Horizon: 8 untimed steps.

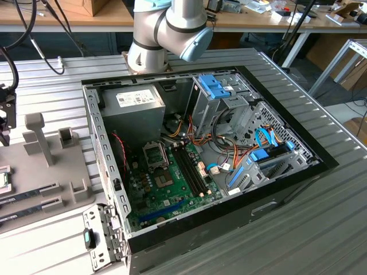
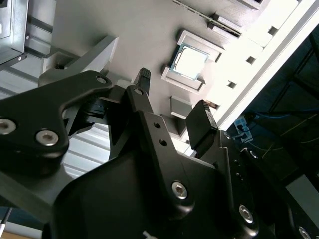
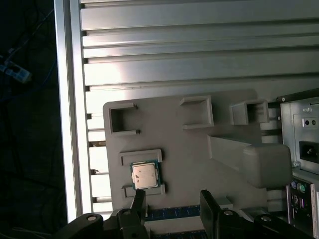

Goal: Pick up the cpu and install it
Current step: 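Pick up the cpu and move it towards the insertion slot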

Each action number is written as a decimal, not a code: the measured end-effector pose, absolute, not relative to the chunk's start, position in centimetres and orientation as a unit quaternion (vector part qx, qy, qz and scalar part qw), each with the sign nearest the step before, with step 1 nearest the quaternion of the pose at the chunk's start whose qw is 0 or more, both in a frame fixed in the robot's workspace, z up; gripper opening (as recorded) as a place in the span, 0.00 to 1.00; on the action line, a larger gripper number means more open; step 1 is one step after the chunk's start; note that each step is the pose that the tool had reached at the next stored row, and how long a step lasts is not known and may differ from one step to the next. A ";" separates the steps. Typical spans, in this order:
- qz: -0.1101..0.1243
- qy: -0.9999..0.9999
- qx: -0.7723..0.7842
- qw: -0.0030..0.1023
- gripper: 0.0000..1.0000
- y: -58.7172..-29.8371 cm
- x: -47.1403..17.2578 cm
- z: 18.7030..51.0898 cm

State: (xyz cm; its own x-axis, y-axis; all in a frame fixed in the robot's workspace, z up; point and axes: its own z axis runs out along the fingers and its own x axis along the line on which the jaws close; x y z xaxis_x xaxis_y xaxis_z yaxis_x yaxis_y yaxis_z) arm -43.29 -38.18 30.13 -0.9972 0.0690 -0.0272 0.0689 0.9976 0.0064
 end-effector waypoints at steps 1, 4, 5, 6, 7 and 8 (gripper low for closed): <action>0.003 0.999 0.034 0.014 0.56 -38.2 -43.3 30.1; 0.003 0.999 0.034 0.014 0.56 -38.2 -43.3 30.0; 0.003 0.999 0.034 0.014 0.56 -38.2 -43.3 30.0; 0.003 0.999 0.034 0.014 0.56 -38.2 -43.3 30.0; 0.003 0.999 0.034 0.014 0.56 -38.2 -43.3 30.0; 0.003 0.999 0.034 0.014 0.56 -38.2 -43.3 30.0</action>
State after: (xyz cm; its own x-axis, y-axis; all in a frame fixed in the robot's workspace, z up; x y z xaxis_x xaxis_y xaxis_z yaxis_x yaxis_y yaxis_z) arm -43.29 -38.18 29.97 -0.9972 0.0690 -0.0272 0.0689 0.9976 0.0063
